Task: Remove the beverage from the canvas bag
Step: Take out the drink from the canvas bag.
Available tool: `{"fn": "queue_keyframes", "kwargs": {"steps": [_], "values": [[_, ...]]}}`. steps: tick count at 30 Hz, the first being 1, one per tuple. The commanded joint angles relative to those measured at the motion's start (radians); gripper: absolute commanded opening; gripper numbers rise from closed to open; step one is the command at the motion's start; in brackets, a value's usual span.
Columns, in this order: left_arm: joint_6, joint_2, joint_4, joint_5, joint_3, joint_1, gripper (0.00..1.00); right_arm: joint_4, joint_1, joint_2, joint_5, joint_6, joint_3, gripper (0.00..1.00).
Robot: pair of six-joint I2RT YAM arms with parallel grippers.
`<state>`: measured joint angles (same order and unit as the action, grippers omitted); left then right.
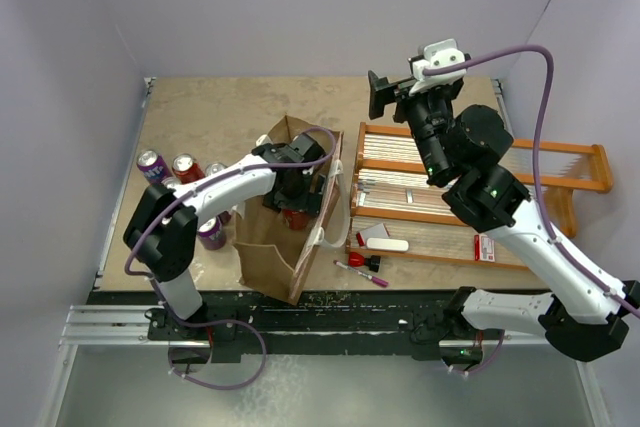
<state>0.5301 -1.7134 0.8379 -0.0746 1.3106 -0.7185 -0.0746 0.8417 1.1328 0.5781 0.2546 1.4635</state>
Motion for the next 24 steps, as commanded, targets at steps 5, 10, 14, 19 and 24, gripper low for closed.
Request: {"fn": "queue_keyframes", "kwargs": {"steps": [5, 10, 14, 19, 24], "values": [[-0.026, -0.028, -0.012, -0.043, 0.026, -0.011, 0.67, -0.054, -0.005, -0.038, -0.038, -0.022, -0.003, 0.93], [0.002, 0.081, 0.037, -0.055, 0.055, -0.009, 0.50, -0.050, -0.006, -0.044, -0.057, -0.039, 0.001, 0.93], [0.013, 0.169, 0.081, -0.054, 0.114, -0.009, 0.31, -0.047, -0.006, -0.042, -0.081, -0.053, 0.006, 0.93], [0.030, 0.294, 0.121, -0.056, 0.185, -0.009, 0.17, -0.060, -0.006, -0.031, -0.103, -0.057, 0.012, 0.93], [0.033, 0.429, 0.130, -0.056, 0.223, -0.009, 0.03, -0.056, -0.006, -0.021, -0.113, -0.068, 0.030, 0.93]]}}
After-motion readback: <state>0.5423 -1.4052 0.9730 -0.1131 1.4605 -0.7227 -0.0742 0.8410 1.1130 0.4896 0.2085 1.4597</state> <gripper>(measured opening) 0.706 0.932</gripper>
